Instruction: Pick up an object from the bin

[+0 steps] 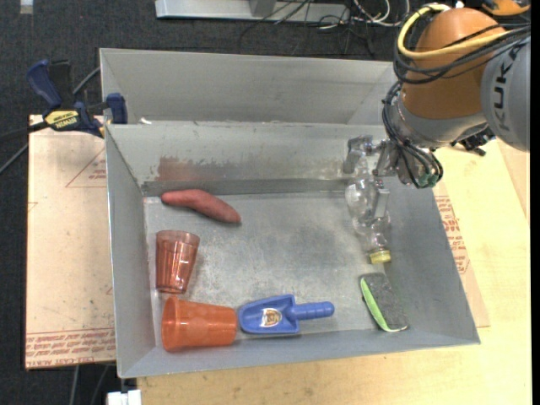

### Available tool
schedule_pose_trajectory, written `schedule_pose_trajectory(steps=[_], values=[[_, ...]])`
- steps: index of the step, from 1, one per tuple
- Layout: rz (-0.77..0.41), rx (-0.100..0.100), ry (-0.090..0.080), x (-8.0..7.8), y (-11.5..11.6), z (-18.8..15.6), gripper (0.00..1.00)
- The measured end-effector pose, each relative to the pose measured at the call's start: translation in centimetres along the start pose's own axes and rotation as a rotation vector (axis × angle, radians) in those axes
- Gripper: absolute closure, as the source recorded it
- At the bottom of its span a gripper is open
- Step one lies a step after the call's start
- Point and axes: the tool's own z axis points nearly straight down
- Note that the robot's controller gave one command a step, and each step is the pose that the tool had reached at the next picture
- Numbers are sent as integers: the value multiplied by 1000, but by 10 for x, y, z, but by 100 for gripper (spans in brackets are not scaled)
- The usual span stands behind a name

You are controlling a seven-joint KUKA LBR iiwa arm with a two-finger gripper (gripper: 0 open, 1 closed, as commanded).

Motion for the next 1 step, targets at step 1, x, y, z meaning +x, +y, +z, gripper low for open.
schedule_pose_trajectory(steps=[1], values=[[-78,-1,2,51,11,92,0]])
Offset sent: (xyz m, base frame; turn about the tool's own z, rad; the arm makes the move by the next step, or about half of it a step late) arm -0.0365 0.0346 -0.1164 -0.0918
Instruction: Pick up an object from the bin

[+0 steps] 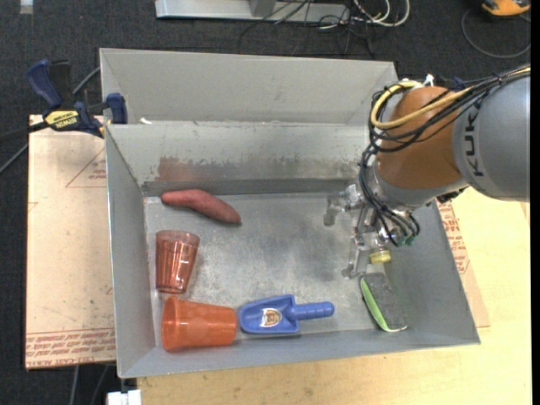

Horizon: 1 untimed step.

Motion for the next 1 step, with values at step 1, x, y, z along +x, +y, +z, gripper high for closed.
schedule_pose_trajectory(steps=[1], values=[[-15,-1,0,-6,17,28,0]])
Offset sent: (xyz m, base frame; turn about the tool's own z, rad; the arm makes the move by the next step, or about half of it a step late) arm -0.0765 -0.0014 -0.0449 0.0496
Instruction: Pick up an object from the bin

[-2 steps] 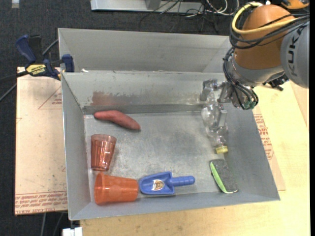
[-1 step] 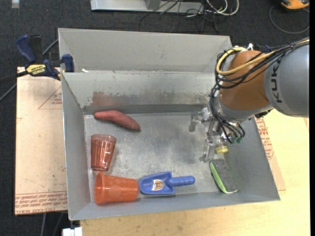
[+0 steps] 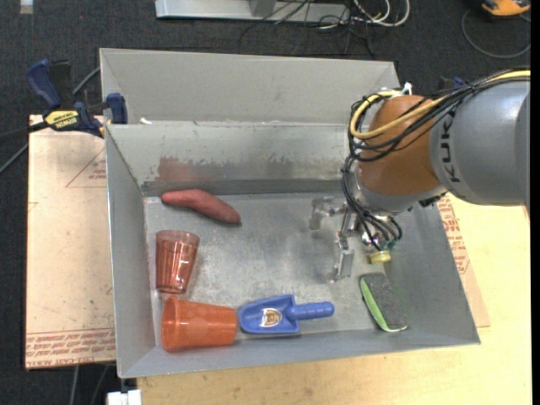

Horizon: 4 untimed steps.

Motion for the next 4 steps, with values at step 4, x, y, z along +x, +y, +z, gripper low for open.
schedule_pose_trajectory(steps=[4], values=[[-482,0,-16,82,82,23,0]])
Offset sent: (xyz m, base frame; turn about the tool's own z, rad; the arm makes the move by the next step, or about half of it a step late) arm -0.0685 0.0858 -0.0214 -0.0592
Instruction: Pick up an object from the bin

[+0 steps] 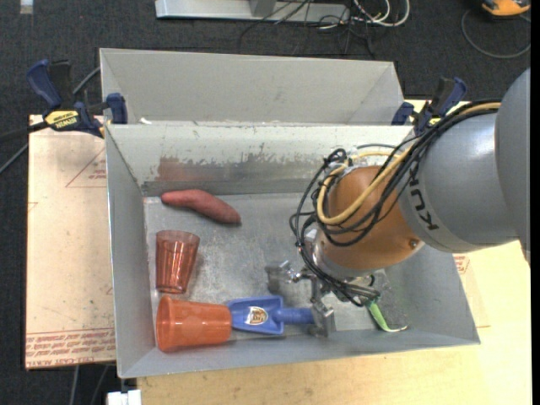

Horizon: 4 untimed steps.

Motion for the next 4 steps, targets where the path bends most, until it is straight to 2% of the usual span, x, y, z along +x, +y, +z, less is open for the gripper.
schedule_pose_trajectory(steps=[1,2,3,4], values=[[-106,-8,12,-25,35,-1,100],[-106,-8,12,-25,35,-1,100],[-13,-9,12,-26,45,-122,100],[-13,-9,12,-26,45,-122,100]])
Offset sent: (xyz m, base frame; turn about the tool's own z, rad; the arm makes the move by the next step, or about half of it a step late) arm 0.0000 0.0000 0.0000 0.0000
